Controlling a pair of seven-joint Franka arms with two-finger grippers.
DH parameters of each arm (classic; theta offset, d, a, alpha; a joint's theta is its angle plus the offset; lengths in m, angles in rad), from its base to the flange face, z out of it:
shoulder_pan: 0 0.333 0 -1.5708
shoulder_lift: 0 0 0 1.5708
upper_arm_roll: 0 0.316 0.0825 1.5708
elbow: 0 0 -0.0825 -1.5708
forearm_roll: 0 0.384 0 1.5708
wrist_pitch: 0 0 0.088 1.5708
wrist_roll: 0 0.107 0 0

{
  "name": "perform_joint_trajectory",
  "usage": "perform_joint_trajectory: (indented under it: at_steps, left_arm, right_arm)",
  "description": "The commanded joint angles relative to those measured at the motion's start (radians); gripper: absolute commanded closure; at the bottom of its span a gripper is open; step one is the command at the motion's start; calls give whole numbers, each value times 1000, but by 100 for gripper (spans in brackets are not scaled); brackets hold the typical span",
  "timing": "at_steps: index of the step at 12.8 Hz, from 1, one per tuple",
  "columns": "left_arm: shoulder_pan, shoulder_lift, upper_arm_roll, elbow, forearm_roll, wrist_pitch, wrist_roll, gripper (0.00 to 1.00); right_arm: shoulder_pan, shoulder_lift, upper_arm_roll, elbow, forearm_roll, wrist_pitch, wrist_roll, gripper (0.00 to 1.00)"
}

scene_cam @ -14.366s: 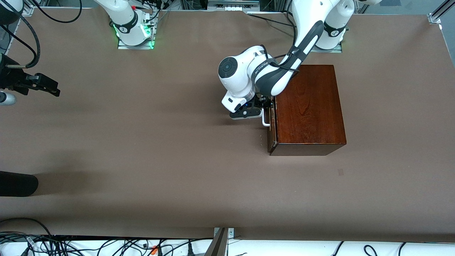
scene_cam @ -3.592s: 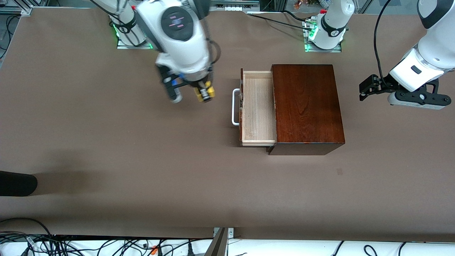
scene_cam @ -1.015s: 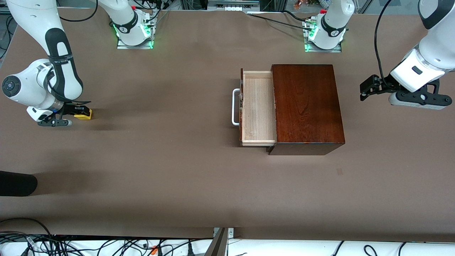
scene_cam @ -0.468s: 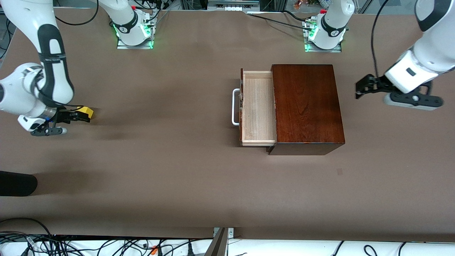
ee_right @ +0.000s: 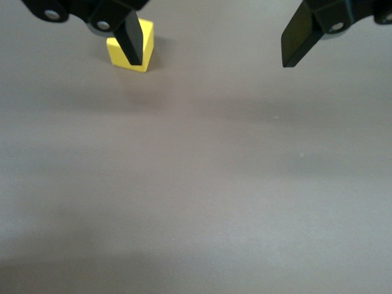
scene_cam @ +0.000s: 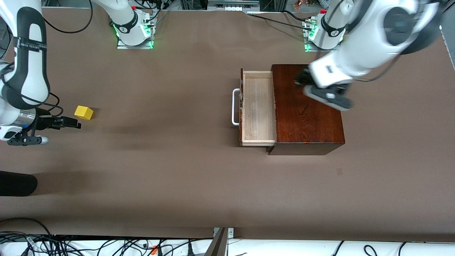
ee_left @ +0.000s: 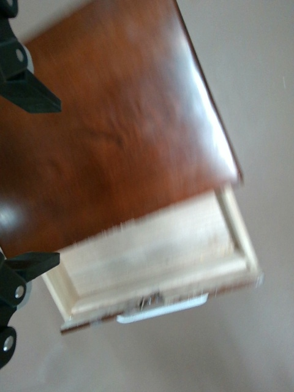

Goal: Open drawer, take yellow block, close drawer
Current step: 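Move the left gripper to the drawer front while the right gripper withdraws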

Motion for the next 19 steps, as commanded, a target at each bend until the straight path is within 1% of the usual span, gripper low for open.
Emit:
perform_joint_trajectory:
  at_steps: [1, 2, 5, 7, 8, 9, 10, 11, 13, 14, 15, 19]
  left_arm:
    - [-88, 110, -15, 110, -15, 5, 90, 0]
    - [-128, 140, -23, 124, -15, 29, 126, 0]
    - [-251, 246, -28, 124, -15, 187, 310, 0]
    - [-331, 302, -28, 124, -6, 281, 430, 0]
    - [-358, 331, -28, 126, -4, 331, 517, 0]
    - [-378, 354, -28, 124, -4, 374, 612, 0]
    - [-382, 380, -28, 126, -4, 396, 722, 0]
    - [-382, 407, -28, 127, -4, 414, 848, 0]
    - [-380, 447, -26, 127, -3, 447, 1048, 0]
    - [-379, 458, -26, 126, -3, 453, 1097, 0]
    - [-380, 463, -26, 123, 0, 453, 1107, 0]
    - [-382, 483, -22, 107, 83, 450, 1073, 0]
  right_arm:
    - [28, -17, -4, 77, -83, -83, 95, 0]
    - [52, -27, -9, 86, -107, -86, 124, 0]
    - [62, -99, -4, 96, -162, -126, 152, 0]
    - [104, -101, -12, 131, -190, -149, 170, 0]
    - [106, -110, -9, 151, -226, -170, 178, 0]
    - [109, -110, -1, 181, -289, -195, 148, 0]
    - [111, -113, 2, 201, -303, -260, 149, 0]
    - [126, -123, 0, 215, -305, -284, 154, 0]
    - [134, -161, 0, 215, -305, -287, 158, 0]
    - [137, -179, 2, 214, -312, -293, 181, 0]
    - [149, -192, 0, 212, -319, -298, 201, 0]
    - [172, -242, 5, 200, -322, -325, 282, 0]
